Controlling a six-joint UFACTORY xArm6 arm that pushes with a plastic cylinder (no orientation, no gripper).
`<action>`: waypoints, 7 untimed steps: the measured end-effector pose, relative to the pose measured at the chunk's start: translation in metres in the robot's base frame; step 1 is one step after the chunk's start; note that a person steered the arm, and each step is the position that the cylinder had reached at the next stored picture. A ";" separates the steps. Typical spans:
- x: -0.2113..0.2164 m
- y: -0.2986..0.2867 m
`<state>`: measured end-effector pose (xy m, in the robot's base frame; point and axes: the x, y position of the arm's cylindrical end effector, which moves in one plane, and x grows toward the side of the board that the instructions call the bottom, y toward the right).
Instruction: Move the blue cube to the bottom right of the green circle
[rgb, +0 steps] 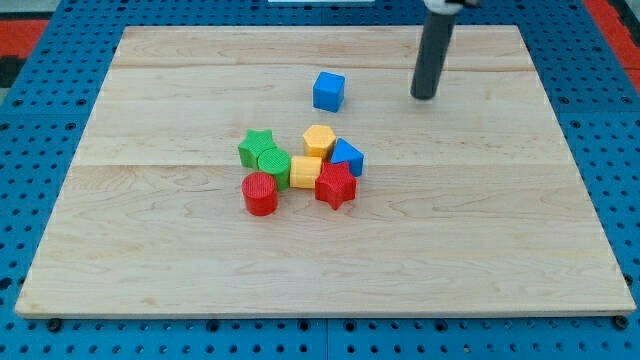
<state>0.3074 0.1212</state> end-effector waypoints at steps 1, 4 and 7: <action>-0.004 -0.070; 0.007 -0.161; 0.074 -0.066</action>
<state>0.3815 0.0549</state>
